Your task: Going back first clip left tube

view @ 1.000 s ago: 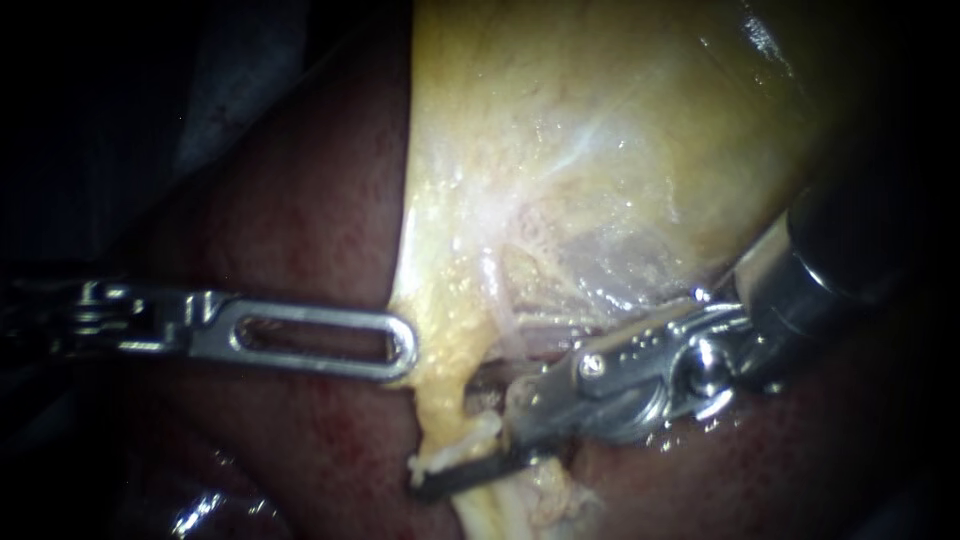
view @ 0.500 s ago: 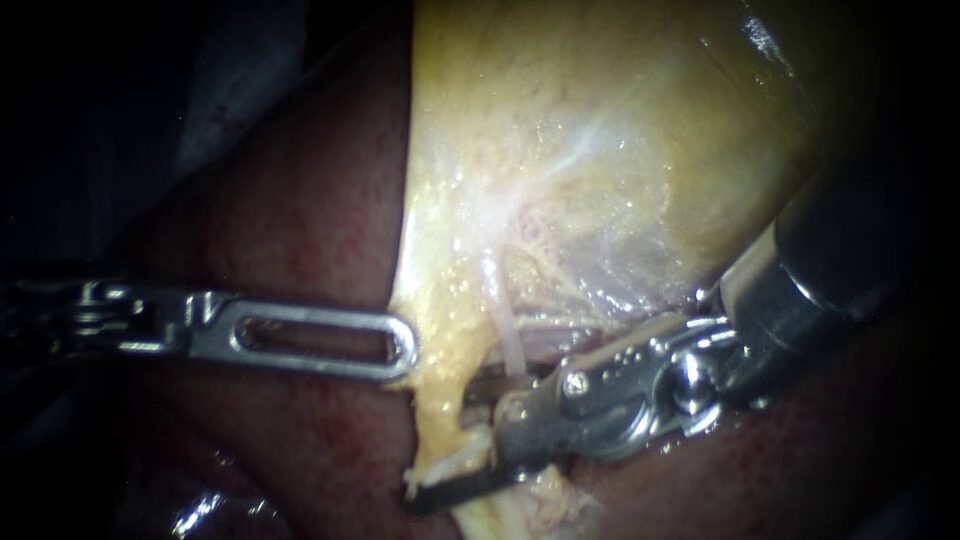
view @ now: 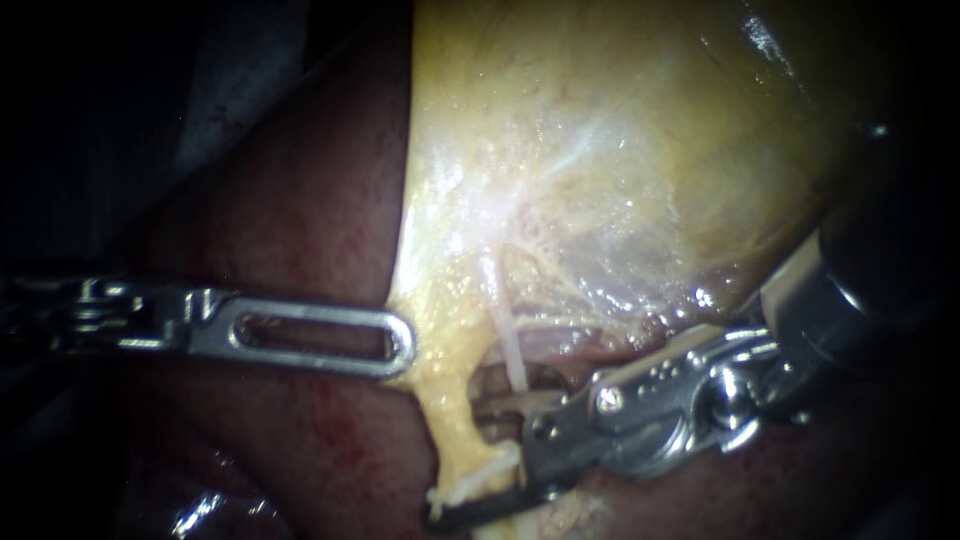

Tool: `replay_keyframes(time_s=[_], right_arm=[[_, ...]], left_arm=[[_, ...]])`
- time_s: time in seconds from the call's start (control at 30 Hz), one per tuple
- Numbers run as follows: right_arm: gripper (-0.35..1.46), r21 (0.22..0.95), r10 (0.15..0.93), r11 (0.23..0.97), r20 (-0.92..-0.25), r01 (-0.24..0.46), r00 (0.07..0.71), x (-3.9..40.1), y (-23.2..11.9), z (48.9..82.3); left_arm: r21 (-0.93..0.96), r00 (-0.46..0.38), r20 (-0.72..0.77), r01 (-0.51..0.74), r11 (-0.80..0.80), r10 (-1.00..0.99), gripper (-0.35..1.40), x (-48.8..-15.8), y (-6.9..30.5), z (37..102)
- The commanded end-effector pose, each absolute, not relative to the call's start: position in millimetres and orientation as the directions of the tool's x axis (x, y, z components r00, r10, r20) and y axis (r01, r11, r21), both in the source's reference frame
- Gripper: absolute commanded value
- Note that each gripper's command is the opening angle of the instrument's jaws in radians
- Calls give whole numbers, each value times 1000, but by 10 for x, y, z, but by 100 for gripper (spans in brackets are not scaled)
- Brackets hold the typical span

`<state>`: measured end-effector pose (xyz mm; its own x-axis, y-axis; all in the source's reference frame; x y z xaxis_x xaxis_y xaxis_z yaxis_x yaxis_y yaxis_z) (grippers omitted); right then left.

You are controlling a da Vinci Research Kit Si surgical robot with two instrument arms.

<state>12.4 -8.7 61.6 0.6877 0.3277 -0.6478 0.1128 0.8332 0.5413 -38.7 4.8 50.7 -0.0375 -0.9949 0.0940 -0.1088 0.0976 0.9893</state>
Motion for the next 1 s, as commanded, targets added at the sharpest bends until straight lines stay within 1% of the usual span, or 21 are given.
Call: replay_keyframes(time_s=[0.03,0.27,1.0], right_arm=[[60,542,329,833,-648,113,687,123,-85,615],[60,545,334,831,-647,109,686,119,-79,608],[60,544,334,832,-648,109,684,109,-77,603]], left_arm=[[989,-37,94,-109,98,-995,-35,-387,48,507],[989,-37,94,-109,98,-995,-35,-387,48,507],[989,-37,95,-109,98,-995,-35,-386,47,508]])
